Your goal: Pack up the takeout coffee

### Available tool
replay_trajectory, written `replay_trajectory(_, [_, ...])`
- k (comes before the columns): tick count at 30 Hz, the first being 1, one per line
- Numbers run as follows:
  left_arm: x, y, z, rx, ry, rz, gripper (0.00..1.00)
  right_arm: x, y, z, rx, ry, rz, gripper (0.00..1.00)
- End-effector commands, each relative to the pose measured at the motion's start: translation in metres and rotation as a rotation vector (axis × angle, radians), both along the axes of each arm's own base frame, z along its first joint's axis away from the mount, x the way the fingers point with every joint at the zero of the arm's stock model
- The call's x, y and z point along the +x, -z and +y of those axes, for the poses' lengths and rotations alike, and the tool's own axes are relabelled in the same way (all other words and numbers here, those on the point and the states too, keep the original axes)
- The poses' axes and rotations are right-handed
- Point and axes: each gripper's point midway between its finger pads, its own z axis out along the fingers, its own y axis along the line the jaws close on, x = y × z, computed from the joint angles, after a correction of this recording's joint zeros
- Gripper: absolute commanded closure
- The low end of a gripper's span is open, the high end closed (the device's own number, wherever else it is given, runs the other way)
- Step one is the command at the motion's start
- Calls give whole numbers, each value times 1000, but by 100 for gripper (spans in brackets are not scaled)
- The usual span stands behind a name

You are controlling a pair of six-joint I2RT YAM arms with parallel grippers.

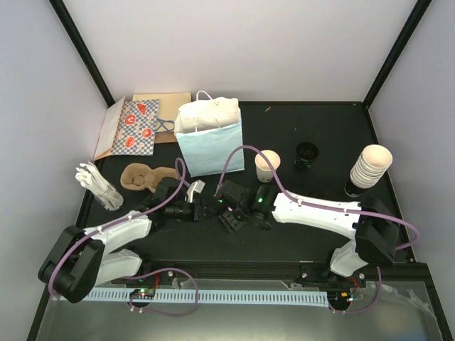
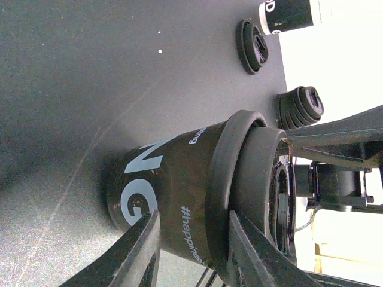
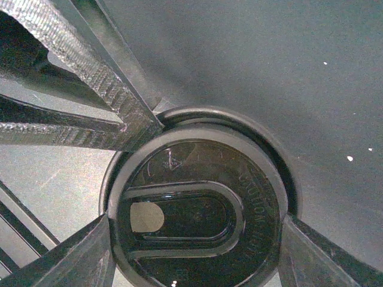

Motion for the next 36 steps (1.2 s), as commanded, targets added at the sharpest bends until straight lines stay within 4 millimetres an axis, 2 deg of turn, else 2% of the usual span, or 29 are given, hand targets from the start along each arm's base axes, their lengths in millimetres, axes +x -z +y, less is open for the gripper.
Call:
replay_trajectory(1, [-29, 72, 30, 255, -60, 161, 68, -68, 83, -46, -241, -99, 329, 34])
replay_trajectory(4, [-24, 61, 27, 244, -59, 139, 67, -66, 78, -47, -228, -109, 304, 34])
replay_trajectory(10, [-5, 10, 25, 236, -57, -2, 62, -63, 71, -58, -262, -174, 255, 34])
replay_trajectory(14, [7, -13, 29, 210, -74, -39, 60, -62, 68, -53, -252, -191, 255, 34])
replay_trajectory(21, [19, -38, 28, 111, -61, -80, 58, -66, 62, -38, -182, -263, 260, 34])
replay_trajectory(27, [26, -42, 38, 113, -86, -95, 58, -66, 63, -34, -186, -298, 259, 34])
replay_trajectory(36, [24, -39, 48, 115, -118, -116, 56, -64, 60, -27, -163, -348, 215, 34])
